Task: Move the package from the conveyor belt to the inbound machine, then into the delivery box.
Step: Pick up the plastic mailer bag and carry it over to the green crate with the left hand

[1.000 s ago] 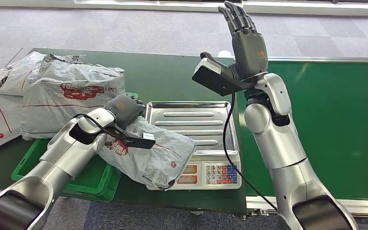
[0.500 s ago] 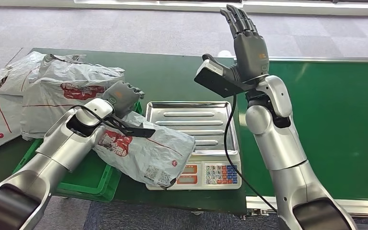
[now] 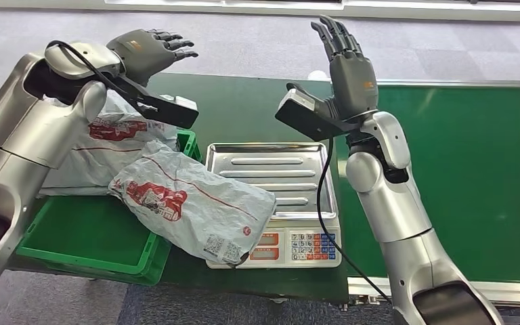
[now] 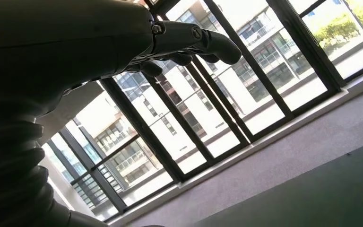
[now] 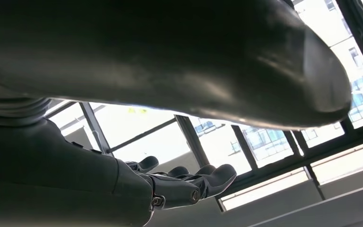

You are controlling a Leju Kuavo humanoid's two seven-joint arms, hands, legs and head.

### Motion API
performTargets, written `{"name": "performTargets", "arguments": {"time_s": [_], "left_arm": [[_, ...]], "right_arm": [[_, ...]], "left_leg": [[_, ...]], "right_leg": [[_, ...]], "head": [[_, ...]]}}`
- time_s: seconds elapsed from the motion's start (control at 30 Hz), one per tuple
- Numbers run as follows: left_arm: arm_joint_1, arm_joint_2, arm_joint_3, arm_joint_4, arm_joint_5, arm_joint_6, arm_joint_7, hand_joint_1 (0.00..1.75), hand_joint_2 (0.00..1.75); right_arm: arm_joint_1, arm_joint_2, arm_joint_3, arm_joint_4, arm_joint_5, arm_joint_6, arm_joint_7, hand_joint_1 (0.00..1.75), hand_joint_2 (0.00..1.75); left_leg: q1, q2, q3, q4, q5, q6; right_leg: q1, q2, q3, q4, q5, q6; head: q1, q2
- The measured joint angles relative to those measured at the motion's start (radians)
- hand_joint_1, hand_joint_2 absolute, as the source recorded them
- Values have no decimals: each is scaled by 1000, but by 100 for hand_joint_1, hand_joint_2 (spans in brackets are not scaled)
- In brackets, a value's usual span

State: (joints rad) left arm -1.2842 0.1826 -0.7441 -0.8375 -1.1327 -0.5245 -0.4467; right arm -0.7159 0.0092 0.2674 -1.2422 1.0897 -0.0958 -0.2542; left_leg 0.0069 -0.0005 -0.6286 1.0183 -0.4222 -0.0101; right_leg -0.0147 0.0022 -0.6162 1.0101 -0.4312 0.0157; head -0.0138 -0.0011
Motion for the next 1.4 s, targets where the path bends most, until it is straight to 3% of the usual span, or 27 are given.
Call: {"name": "performTargets", "arguments": {"time_s": [0.2, 0.87, 1.1, 1.4], "left_arm": [[-36, 10, -63, 6, 127, -137, -64, 0, 175], [-46, 16, -228, 26, 376, -231, -81, 0, 175], [-45, 16, -271, 27, 388, -218, -73, 0, 175], [32, 2, -366, 121, 343, -40, -70, 0, 175]], "right_arm": [[15, 0, -11, 4, 5, -12, 6, 0, 0], [43, 0, -41, 4, 21, -11, 15, 0, 0], [60, 0, -48, -7, 23, -11, 15, 0, 0], [99, 0, -61, -50, 35, -5, 12, 0, 0]], "left_leg": [[0, 0, 0, 0, 0, 0], [0, 0, 0, 0, 0, 0], [0, 0, 0, 0, 0, 0], [0, 0, 0, 0, 0, 0]], "right_leg": [[0, 0, 0, 0, 0, 0], [0, 0, 0, 0, 0, 0], [0, 0, 0, 0, 0, 0], [0, 0, 0, 0, 0, 0]], "head": [[0, 0], [0, 0], [0, 0], [0, 0]]}}
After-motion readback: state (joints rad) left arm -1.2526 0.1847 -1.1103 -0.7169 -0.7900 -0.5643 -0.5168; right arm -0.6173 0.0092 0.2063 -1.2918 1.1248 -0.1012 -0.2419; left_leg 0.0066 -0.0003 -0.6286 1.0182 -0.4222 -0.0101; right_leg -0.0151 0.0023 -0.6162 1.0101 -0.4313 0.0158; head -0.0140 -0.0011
